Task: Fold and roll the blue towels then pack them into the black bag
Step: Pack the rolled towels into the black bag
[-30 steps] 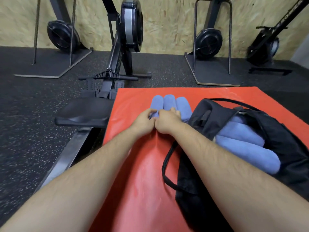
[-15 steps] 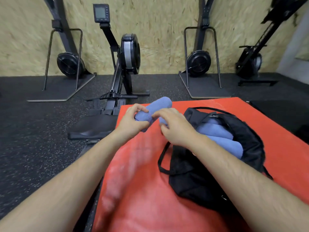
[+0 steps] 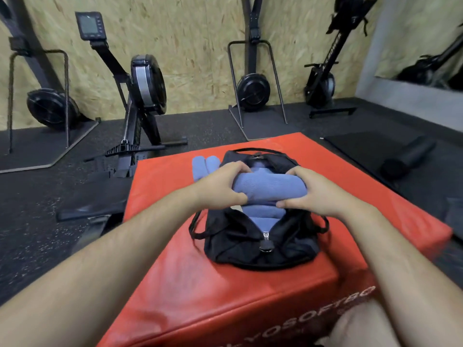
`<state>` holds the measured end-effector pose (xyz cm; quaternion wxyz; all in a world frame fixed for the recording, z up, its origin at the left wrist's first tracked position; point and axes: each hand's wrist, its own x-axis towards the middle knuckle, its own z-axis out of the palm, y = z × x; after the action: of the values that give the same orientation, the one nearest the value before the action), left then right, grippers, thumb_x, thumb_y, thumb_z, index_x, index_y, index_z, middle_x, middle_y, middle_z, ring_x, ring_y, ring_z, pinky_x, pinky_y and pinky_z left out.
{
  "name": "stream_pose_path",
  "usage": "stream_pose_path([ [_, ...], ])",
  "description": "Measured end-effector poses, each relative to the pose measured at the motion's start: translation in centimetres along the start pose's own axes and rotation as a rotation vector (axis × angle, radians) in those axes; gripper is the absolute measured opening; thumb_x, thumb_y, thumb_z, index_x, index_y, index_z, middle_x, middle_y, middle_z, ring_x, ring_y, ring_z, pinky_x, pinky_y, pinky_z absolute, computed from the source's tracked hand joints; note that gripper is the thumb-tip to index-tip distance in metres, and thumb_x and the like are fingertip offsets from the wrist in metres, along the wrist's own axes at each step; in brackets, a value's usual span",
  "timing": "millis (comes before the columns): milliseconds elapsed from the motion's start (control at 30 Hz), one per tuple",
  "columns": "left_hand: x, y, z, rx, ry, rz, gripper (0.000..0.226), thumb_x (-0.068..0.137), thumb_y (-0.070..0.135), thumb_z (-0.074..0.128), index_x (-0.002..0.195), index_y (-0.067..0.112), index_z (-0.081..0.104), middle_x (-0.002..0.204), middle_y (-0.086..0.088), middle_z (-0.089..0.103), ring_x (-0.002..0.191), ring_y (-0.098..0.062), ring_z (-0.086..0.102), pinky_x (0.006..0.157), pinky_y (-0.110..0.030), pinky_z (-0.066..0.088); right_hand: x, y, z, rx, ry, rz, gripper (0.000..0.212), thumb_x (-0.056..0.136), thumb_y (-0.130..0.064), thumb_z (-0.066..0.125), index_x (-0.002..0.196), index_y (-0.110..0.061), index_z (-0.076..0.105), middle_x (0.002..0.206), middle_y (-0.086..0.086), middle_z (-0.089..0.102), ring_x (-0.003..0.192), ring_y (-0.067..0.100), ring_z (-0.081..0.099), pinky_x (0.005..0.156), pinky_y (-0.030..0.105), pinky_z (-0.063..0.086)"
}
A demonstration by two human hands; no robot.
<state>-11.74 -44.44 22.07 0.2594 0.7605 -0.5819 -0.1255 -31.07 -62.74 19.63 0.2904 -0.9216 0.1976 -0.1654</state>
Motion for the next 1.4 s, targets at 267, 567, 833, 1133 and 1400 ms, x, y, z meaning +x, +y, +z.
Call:
stream_pose_path([
  [267, 2.7, 0.1, 4.7, 0.146, -0.144, -0.131, 0.056, 0.087, 0.026, 0.066, 0.137, 0.023, 0.042, 0.116, -0.002, 0.056, 0.102, -0.018, 0.053, 0.080, -0.028, 0.038, -1.0, 4.2, -0.3, 0.062, -0.036, 0.106, 0.042, 0.066, -0.042, 0.065, 0.105, -0.032, 0.054, 0.110, -0.012, 0.060, 0.102, 0.008, 0.059, 0.085, 0.031, 0.050],
  [567, 3.2, -2.3, 5.5, 0.502, -0.298, -0.139, 0.050, 0.089, 0.041, 0.058, 0.128, 0.021, 0.036, 0.106, -0.007, 0.061, 0.102, -0.034, 0.060, 0.086, -0.038, 0.047, 0.2, 4.1, 2.4, -0.122, -0.178, 0.109, 0.046, 0.073, -0.052, 0.065, 0.105, -0.031, 0.040, 0.103, -0.006, 0.059, 0.089, 0.017, 0.058, 0.075, 0.036, 0.047],
  [833, 3.2, -2.7, 4.4, 0.802, -0.246, -0.102, 0.044, 0.085, 0.045, 0.058, 0.116, 0.017, 0.043, 0.122, -0.005, 0.048, 0.112, -0.029, 0.050, 0.085, -0.040, 0.045, 1.3, 2.4, 4.2, -0.502, -0.214, 0.109, 0.043, 0.080, -0.051, 0.060, 0.108, -0.025, 0.041, 0.096, -0.003, 0.058, 0.093, 0.027, 0.057, 0.069, 0.037, 0.042],
  [1133, 4.5, -2.8, 9.0, 0.548, -0.186, -0.124, 0.065, 0.104, 0.037, 0.021, 0.160, 0.009, 0.004, 0.168, -0.008, -0.007, 0.155, -0.022, -0.006, 0.125, -0.036, -0.001, 2.1, 1.1, 7.7, -0.585, -0.205, 0.029, 0.069, 0.101, -0.038, 0.030, 0.159, -0.006, 0.009, 0.167, 0.013, 0.001, 0.154, 0.023, -0.001, 0.125, 0.036, 0.004],
  [1400, 3.3, -3.2, 8.7, 0.410, 0.011, -0.002, 0.059, 0.105, 0.030, 0.034, 0.157, 0.004, 0.022, 0.166, -0.014, 0.015, 0.154, -0.024, 0.012, 0.122, -0.031, 0.004, 1.9, 0.3, 7.7, -0.528, -0.115, -0.032, 0.063, 0.102, -0.030, 0.034, 0.157, -0.004, 0.019, 0.165, 0.015, 0.017, 0.153, 0.025, 0.013, 0.125, 0.035, 0.010],
])
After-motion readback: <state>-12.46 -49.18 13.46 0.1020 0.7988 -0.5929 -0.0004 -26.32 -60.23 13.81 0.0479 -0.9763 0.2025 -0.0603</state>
